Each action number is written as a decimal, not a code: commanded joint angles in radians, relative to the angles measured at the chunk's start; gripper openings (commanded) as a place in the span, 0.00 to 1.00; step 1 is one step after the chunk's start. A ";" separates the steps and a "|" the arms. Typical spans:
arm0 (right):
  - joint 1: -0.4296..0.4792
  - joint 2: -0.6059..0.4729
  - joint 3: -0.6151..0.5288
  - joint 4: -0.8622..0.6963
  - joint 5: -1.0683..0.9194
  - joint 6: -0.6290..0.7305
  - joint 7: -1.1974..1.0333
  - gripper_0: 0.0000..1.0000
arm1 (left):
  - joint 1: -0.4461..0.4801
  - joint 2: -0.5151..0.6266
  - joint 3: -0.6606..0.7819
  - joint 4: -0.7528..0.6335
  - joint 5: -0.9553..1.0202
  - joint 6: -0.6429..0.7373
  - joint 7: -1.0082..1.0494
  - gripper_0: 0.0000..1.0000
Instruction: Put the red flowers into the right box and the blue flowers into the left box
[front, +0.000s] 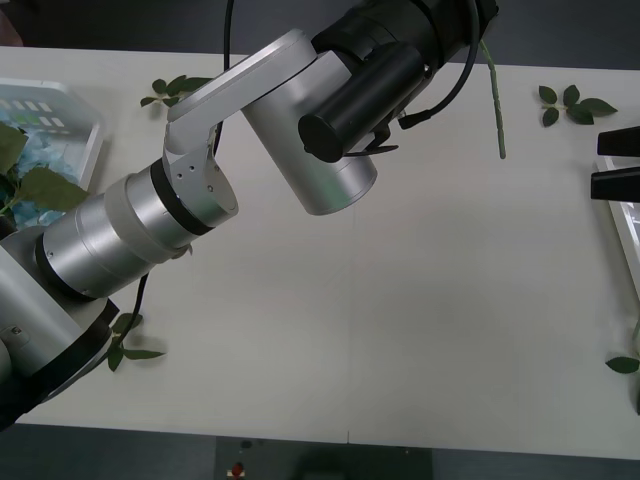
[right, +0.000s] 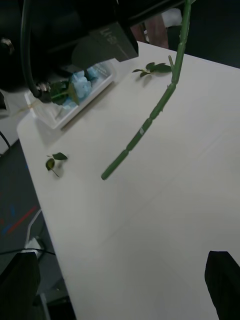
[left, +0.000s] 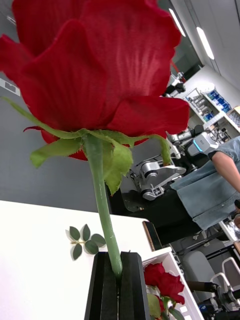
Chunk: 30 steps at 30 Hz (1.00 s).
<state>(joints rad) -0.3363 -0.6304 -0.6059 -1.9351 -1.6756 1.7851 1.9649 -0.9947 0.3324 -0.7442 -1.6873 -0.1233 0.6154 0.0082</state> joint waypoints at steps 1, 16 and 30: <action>-0.050 0.009 0.052 0.025 -0.027 -0.021 -0.132 0.96 | -0.033 -0.003 0.003 -0.023 -0.004 0.000 0.019 0.00; -0.214 0.031 0.221 0.171 0.108 -0.119 -0.354 0.96 | -0.033 -0.003 0.003 -0.023 -0.004 0.000 0.019 0.00; -0.320 0.037 0.290 0.294 0.171 -0.174 -0.348 0.96 | -0.033 -0.003 0.003 -0.023 -0.004 0.000 0.019 0.00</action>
<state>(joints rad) -0.6230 -0.6189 -0.3047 -1.6312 -1.5176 1.6174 1.6288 -0.9947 0.3324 -0.7442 -1.6873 -0.1232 0.6154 0.0084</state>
